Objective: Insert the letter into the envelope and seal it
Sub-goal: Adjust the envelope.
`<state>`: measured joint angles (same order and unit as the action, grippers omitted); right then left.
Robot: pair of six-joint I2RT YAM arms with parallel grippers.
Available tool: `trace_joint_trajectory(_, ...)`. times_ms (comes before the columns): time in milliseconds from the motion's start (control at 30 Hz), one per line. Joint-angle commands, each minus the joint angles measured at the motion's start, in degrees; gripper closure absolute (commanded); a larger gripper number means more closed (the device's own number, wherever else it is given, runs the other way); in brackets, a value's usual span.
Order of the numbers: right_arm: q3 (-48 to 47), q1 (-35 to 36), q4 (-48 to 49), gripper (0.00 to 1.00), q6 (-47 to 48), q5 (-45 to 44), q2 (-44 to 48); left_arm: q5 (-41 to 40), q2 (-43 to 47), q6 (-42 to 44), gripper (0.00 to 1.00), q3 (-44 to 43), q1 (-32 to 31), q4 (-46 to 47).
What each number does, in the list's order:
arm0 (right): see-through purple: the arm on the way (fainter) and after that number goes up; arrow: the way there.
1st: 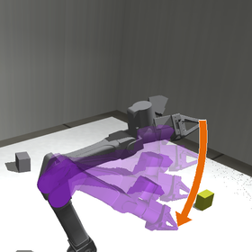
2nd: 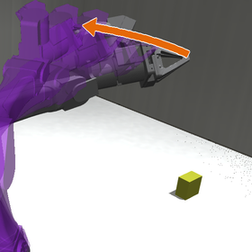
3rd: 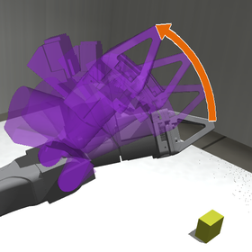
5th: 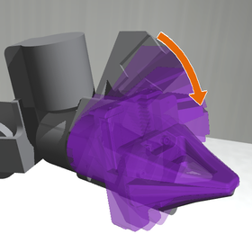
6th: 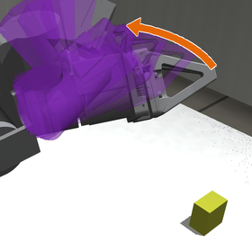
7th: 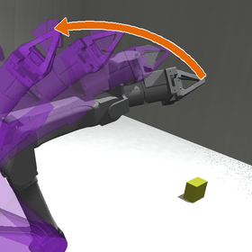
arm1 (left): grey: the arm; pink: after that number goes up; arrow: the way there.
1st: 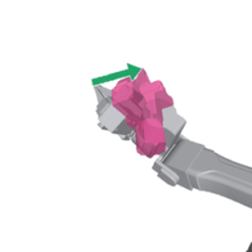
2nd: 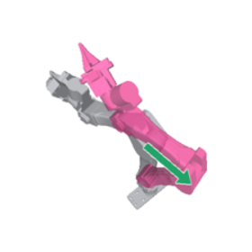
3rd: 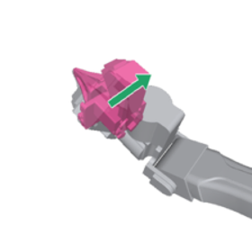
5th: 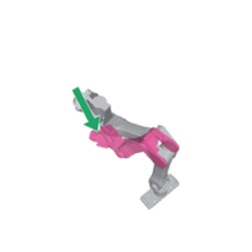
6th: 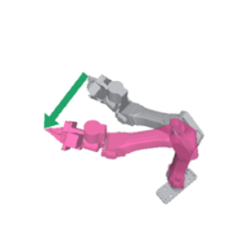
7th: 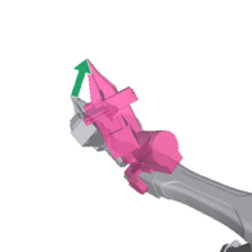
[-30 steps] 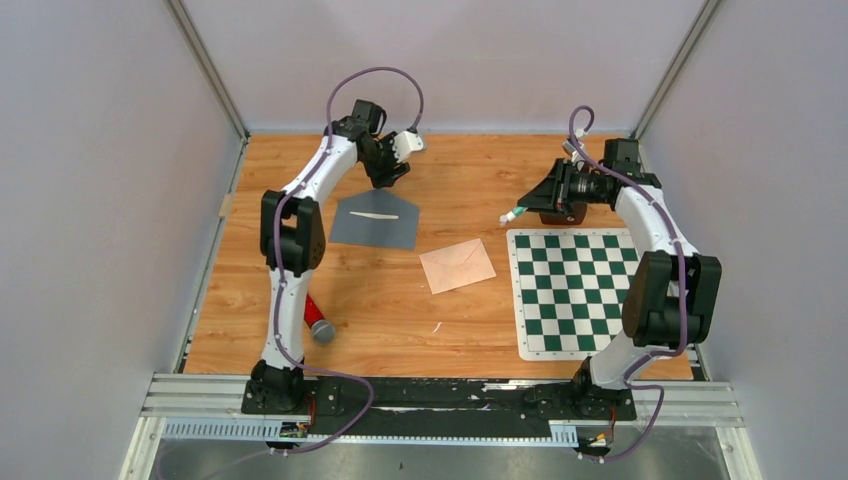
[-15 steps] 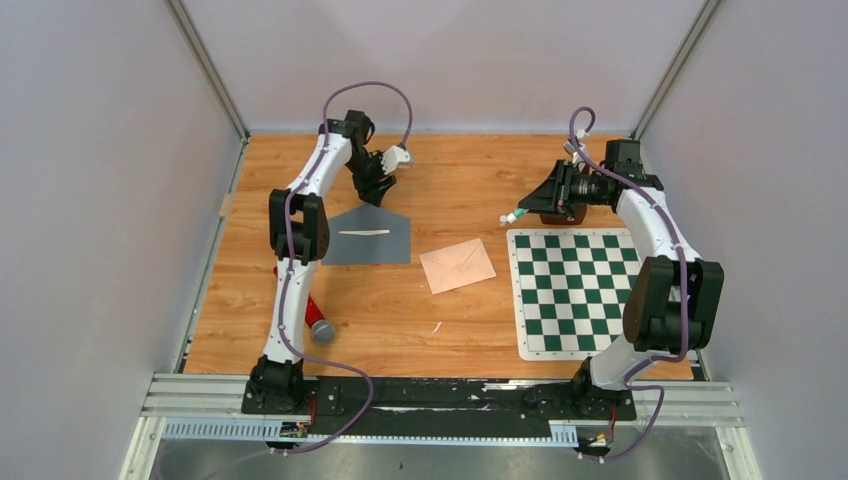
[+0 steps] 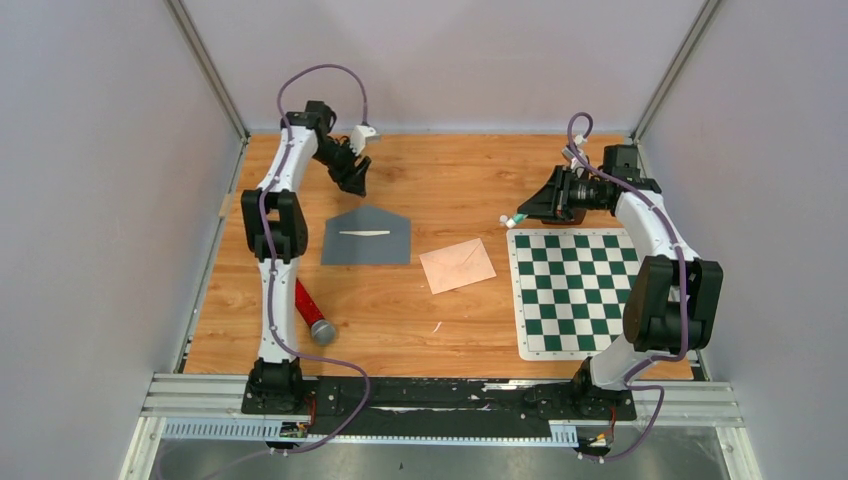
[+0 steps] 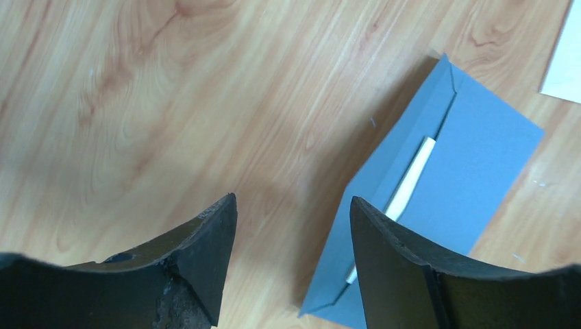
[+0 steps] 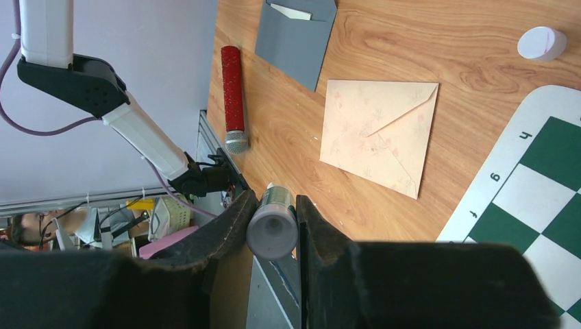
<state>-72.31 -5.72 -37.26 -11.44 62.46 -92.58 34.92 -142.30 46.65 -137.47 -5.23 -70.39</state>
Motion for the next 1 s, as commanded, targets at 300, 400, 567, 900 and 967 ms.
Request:
trace_joint_trajectory(300, 0.2, -0.3, 0.6, 1.00, 1.2, 0.3, 2.4, 12.2, 0.5, 0.4, 0.38, 4.0, 2.2, -8.0)
trace_joint_trajectory(400, 1.1, -0.3, 0.7, 1.00, 1.2, 0.3, 2.8, 13.5, 0.4, 0.8, 0.48, 4.7, 2.1, -7.8)
trace_joint_trajectory(567, 1.2, -0.3, 0.7, 1.00, 1.2, 0.2, 2.8, 12.3, 0.7, -2.1, 0.54, 7.1, 2.1, -2.5)
trace_joint_trajectory(900, 1.2, -0.3, 0.4, 1.00, 1.0, -0.3, 3.0, 13.4, -0.9, -0.5, 0.62, 7.4, 2.2, -1.8)
trace_joint_trajectory(967, 1.3, -0.3, 0.4, 1.00, 1.1, -0.3, 3.0, 14.7, -1.2, 0.4, 0.68, 7.4, 2.1, -3.6)
